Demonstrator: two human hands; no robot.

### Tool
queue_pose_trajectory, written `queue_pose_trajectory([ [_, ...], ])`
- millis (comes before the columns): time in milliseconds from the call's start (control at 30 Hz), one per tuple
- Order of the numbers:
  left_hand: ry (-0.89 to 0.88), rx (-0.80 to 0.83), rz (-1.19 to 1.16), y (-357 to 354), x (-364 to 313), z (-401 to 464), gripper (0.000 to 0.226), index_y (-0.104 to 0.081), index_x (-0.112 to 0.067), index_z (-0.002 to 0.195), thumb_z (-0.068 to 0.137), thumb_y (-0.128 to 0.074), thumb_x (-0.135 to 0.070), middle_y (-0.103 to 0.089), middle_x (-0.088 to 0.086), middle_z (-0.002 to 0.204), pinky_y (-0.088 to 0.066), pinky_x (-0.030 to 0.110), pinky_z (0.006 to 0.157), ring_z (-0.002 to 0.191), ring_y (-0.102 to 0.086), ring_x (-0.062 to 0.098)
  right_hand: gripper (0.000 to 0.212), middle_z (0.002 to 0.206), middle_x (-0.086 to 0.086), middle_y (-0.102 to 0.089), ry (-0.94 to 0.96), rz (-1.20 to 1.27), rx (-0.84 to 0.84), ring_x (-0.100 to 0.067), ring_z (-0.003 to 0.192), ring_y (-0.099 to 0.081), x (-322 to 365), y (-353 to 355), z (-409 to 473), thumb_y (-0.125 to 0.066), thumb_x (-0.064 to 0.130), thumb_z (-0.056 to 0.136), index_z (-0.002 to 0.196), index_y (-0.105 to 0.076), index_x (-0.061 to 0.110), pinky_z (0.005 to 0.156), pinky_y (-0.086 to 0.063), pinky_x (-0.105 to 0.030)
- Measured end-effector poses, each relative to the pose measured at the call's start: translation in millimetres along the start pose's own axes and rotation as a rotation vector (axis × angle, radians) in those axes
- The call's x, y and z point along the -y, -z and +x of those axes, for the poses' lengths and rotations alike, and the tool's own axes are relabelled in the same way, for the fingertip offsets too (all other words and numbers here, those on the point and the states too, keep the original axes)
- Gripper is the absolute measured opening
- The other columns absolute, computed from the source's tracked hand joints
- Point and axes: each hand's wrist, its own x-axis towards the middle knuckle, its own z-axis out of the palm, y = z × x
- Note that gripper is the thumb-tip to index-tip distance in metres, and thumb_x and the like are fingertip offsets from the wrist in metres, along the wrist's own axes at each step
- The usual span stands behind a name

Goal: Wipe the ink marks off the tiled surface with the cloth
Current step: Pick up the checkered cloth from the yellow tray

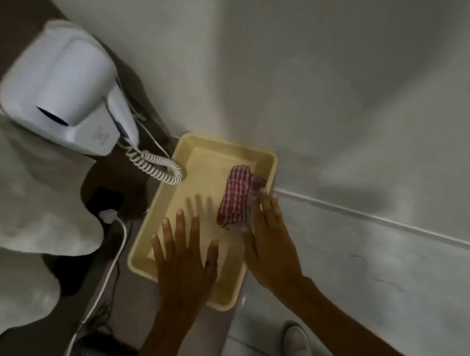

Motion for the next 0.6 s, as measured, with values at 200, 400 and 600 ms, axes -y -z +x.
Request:
queue_pose_trajectory([
  [200,0.134,0.030,0.006,-64,19,33,0.075,-0.034,-0.015,0.168,0.105,-0.026,-0.055,-0.029,0.018,0.176,-0.020,0.069,0.131,0.164,-0.021,0.047,0.078,0.183,-0.020,0.011,-0.096,-0.144,0.059,-0.039,0.170,0.014,-14,-91,88,-0.035,0.048,0.112,0.173,-0.003,0.010,0.138,0.009,-0.056],
  [400,0.199,0.013,0.008,-83,29,42,0.076,-0.038,-0.013,0.166,0.104,-0.023,-0.054,-0.031,0.018,0.175,-0.019,0.070,0.131,0.164,-0.020,0.047,0.088,0.178,-0.021,0.030,-0.237,-0.258,0.129,-0.047,0.163,0.033,-33,-133,126,-0.054,0.032,0.104,0.174,-0.002,0.030,0.121,0.031,-0.061],
  [600,0.205,-0.055,-0.012,-65,-1,17,0.075,-0.041,-0.007,0.164,0.104,-0.028,-0.050,-0.032,0.021,0.174,-0.020,0.073,0.129,0.163,-0.020,0.049,0.085,0.183,-0.014,0.016,-0.130,-0.195,0.193,-0.043,0.169,0.020,-18,-92,124,-0.053,0.008,0.099,0.174,-0.012,0.018,0.138,0.008,-0.064],
])
